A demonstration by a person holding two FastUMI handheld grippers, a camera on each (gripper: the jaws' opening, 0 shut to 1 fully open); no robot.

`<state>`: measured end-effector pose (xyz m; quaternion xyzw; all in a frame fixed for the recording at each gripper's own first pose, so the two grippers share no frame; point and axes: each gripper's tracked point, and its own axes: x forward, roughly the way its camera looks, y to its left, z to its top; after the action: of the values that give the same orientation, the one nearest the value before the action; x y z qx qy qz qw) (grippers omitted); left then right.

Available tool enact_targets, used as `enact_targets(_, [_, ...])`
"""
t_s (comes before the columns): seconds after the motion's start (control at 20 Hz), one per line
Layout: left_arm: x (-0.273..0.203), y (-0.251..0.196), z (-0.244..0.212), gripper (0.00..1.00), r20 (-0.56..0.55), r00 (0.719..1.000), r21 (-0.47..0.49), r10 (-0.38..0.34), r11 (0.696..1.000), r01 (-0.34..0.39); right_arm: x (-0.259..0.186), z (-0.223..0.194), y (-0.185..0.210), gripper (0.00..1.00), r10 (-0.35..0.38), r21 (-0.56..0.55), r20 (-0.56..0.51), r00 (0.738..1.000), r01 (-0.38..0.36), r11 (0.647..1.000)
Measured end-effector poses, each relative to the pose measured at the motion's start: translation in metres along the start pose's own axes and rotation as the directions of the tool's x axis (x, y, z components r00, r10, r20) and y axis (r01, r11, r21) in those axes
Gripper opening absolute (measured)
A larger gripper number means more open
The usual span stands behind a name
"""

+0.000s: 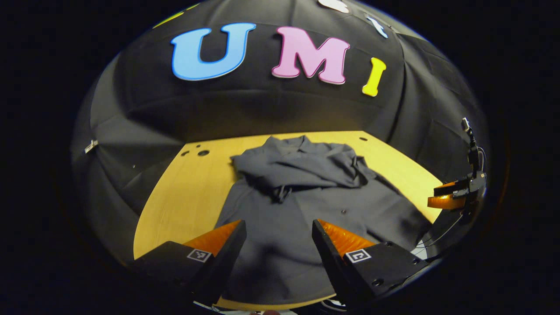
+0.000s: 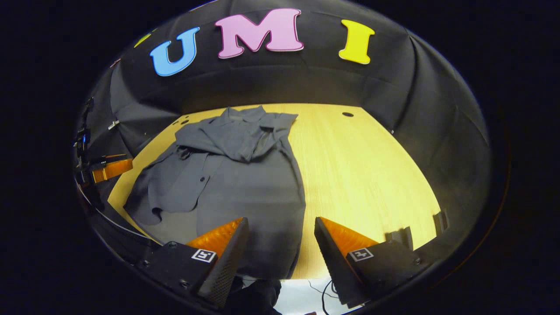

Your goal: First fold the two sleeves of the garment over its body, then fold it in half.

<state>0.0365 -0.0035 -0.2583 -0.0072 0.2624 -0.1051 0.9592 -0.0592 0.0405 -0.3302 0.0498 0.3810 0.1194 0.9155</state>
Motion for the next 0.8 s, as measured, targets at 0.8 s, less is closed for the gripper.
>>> enact_targets(0.8, [0.007,0.059,-0.126,0.97,-0.295,0.951,-0.054,0.097,0.992,-0.118,0.034,-0.068,0.019,0.94,-0.068,0.019,-0.186,0.980,0.072,0.997])
